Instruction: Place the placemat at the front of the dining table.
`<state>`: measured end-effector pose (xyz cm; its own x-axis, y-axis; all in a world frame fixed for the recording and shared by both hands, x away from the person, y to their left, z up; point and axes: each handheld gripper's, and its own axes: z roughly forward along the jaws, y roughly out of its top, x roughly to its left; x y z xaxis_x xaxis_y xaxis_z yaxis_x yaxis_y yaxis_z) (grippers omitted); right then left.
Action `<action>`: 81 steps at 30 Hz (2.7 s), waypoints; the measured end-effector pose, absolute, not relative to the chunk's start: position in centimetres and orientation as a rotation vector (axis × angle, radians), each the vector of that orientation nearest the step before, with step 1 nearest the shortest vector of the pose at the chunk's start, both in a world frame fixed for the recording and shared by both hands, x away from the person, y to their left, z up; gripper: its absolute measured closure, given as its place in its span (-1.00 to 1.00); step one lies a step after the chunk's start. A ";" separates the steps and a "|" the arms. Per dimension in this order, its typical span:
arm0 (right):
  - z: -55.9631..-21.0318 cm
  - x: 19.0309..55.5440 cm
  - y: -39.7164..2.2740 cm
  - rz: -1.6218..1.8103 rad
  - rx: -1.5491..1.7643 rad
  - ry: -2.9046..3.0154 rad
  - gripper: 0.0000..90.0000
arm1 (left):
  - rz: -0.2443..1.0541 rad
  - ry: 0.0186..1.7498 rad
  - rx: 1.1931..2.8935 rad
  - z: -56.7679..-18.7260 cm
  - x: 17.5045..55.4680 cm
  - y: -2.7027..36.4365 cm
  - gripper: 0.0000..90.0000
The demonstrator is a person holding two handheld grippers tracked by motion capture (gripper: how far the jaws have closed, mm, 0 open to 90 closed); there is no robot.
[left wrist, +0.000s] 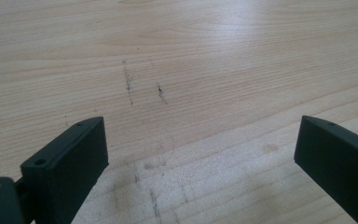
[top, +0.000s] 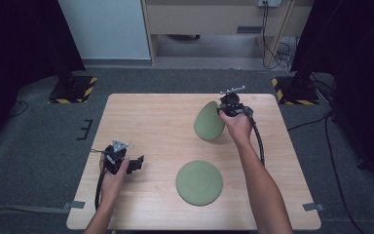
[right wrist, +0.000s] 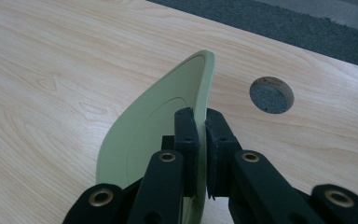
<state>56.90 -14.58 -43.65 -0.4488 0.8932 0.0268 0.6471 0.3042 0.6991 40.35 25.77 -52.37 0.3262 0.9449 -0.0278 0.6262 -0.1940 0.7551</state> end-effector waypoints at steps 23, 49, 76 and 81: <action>-47.3 57.7 -17.0 0.884 1.481 2.216 0.90 | 0.575 1.359 1.929 -52.5 40.4 25.3 -0.95; -50.2 58.1 -18.8 0.857 1.610 2.176 0.53 | 0.569 1.365 1.947 -52.7 40.5 25.0 -0.95; -47.6 57.2 -20.6 0.964 1.647 2.023 -0.77 | 0.541 1.362 1.975 -52.8 40.4 24.9 -0.95; -46.9 56.0 -20.9 0.989 1.640 2.030 -0.79 | 0.541 1.361 1.985 -52.8 40.4 24.9 -0.95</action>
